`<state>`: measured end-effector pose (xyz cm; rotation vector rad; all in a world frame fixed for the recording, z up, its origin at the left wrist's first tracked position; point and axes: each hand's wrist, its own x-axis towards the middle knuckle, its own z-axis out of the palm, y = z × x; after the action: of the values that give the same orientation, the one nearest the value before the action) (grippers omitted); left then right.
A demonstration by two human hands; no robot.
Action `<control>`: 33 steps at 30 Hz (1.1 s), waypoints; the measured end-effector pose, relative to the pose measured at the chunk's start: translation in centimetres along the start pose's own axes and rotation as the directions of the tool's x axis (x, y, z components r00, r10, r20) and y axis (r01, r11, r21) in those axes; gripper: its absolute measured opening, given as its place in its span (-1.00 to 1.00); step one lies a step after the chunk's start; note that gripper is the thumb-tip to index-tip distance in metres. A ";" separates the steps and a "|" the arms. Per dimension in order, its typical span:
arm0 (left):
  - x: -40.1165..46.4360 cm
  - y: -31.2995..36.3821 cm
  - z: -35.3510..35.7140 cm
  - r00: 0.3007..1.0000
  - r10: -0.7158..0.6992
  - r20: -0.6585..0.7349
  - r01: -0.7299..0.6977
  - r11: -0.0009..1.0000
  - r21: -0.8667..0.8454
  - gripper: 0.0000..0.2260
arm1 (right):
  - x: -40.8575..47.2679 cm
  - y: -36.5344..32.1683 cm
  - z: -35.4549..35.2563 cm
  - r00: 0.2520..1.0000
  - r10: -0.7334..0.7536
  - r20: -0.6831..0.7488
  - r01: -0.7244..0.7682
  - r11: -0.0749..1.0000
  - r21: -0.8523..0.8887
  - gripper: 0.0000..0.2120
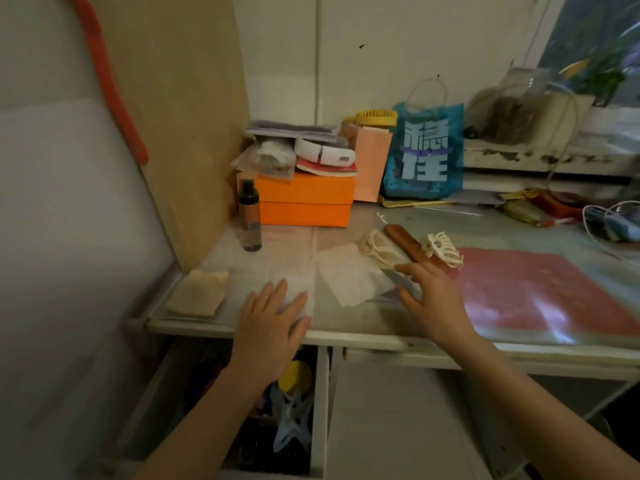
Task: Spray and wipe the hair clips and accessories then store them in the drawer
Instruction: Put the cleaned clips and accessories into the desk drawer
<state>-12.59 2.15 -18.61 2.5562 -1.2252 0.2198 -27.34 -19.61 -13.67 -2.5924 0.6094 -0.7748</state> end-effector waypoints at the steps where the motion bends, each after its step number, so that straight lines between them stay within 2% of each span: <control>1: 0.2 -0.2 0.3 1.000 -0.006 0.013 0.005 0.999 0.042 -0.45 | 0.6 0.4 -0.1 1.000 0.004 -0.001 -0.004 1.000 -0.015 -0.69; 4: 0.3 -0.3 0.6 0.999 -0.047 0.007 0.046 0.996 0.081 -0.54 | 3.0 1.1 0.1 1.000 0.007 -0.013 -0.007 1.000 -0.017 -0.64; 8: 0.8 -0.3 0.9 0.998 -0.053 0.018 0.051 0.994 0.093 -0.55 | 6.5 2.0 2.0 0.999 0.040 0.004 -0.039 0.997 -0.067 -0.44; 13: 1.1 -0.3 1.0 0.996 -0.088 0.013 0.087 0.995 0.044 -0.58 | 9.9 2.3 5.5 0.980 0.176 0.096 -0.177 0.984 0.002 -0.26; 15: 1.2 -0.3 1.0 0.997 -0.081 0.001 0.081 0.996 0.042 -0.58 | 10.7 2.6 6.4 0.972 0.220 0.083 -0.223 0.975 0.026 -0.31; 18: 1.3 -0.2 1.2 0.997 -0.070 -0.019 0.071 0.996 0.061 -0.59 | 11.1 2.9 7.0 0.968 0.252 0.010 -0.253 0.967 0.024 -0.53; 20: 1.2 -0.2 1.2 0.997 -0.072 -0.024 0.073 0.995 0.062 -0.59 | 11.0 2.8 7.2 0.965 0.262 -0.020 -0.262 0.965 0.013 -0.60; 26: 1.1 -0.3 1.1 0.999 -0.051 -0.006 0.051 0.998 0.043 -0.58 | 10.1 1.7 6.1 0.959 0.273 -0.079 -0.267 0.961 0.076 -0.69; 30: 1.2 -0.5 0.6 0.999 -0.027 0.041 0.026 0.999 0.035 -0.56 | 8.4 0.7 5.3 0.959 0.282 -0.025 -0.274 0.946 0.173 -0.68; 33: 1.2 -0.6 0.1 0.997 -0.002 0.072 0.007 0.998 -0.068 -0.42 | 6.7 -0.1 4.6 0.968 0.249 0.040 -0.251 0.934 0.253 -0.64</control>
<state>-11.34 1.57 -18.52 2.5276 -1.2302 0.0839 -19.57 -21.85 -14.36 -2.2280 0.7652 -0.7085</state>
